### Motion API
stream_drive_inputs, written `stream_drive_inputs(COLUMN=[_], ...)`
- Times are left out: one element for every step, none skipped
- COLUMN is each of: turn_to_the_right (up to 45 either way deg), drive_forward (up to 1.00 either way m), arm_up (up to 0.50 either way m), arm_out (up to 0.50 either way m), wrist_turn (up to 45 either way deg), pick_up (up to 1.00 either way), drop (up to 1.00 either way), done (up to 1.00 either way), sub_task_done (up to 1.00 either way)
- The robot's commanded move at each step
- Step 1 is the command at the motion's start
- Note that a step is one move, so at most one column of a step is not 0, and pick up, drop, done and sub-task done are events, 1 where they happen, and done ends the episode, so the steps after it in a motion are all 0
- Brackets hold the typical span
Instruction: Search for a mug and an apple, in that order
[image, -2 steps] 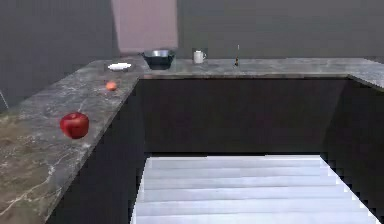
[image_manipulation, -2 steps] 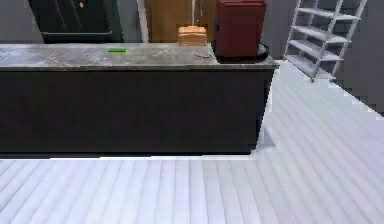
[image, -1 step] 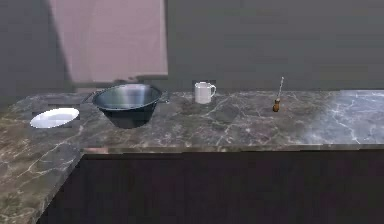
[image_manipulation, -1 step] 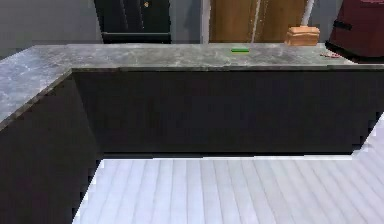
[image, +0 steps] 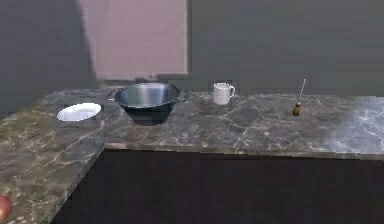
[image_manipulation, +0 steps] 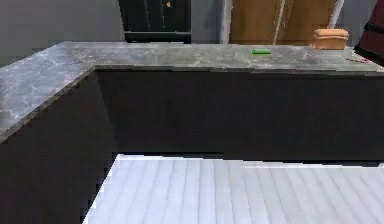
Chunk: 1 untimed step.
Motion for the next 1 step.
stream_drive_inputs(turn_to_the_right=[0.0], drive_forward=[0.30], arm_up=[0.00], arm_out=[0.00], wrist_turn=[0.0], pick_up=[0.00], drop=[0.00], done=[0.00], sub_task_done=[0.00])
